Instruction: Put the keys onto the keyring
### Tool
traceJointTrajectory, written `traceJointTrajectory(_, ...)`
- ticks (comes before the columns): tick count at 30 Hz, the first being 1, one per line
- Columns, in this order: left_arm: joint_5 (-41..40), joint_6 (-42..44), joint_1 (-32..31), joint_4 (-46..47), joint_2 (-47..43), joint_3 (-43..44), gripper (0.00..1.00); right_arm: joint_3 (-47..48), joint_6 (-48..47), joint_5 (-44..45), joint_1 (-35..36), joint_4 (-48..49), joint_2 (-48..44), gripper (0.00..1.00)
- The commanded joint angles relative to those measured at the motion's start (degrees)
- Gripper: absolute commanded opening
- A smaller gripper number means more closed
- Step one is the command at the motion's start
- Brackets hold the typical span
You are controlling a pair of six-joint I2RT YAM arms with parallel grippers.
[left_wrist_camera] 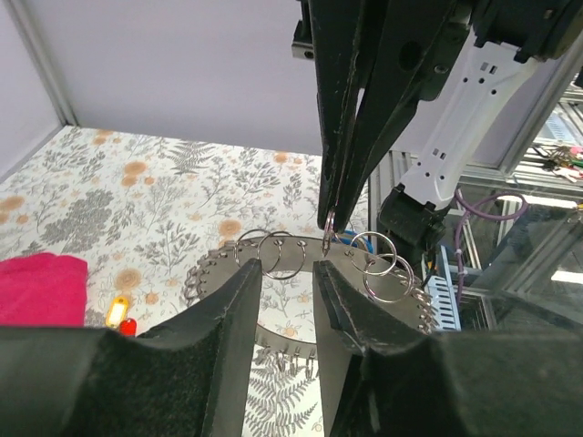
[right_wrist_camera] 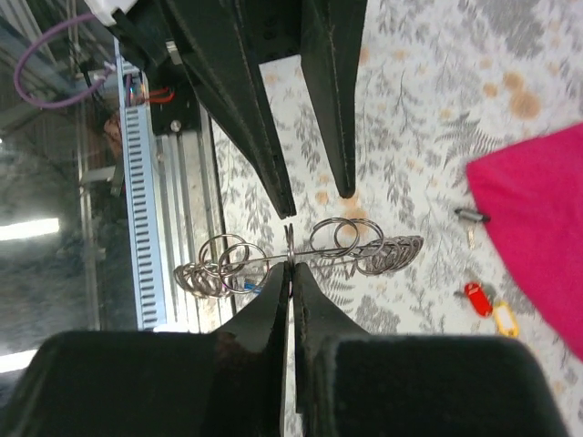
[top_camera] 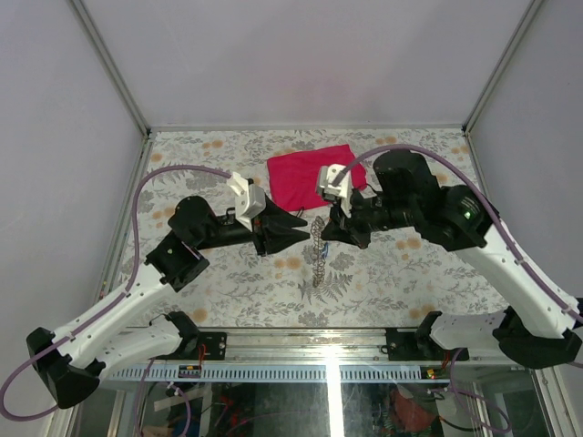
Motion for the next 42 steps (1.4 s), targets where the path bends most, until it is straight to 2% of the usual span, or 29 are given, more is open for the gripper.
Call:
traceJointTrajectory(1, -4.33, 0.84, -0.15, 2.45, -0.91, -1.81, 0.31, 7.94, 1.00, 4.02, 0.13, -12.02, 4.67, 0.00)
traceJointTrajectory(8, -6.64, 1.50, -0.11, 2.37, -1.68, -3.32, 0.31, 14.21, 4.22, 8.11, 0.48, -18.87, 9.96, 0.00)
traceJointTrajectory(15, -4.26, 2.55, -0.13, 1.74, 0.21, -2.57, 0.33, 17.39, 8.01, 14.35, 2.41, -24.39, 15.15, 0.00)
traceJointTrajectory(31, 5.80, 2.92, -0.11, 3.56, 5.29, -1.60, 0.32, 19.92, 9.36, 10.85, 3.07, -24.42, 17.96, 0.00)
traceJointTrajectory(42, 7.12, 2.49, -0.18, 4.39, 5.83, -1.43, 0.29, 18.81, 8.94, 9.26, 3.68, -22.95, 18.08, 0.00)
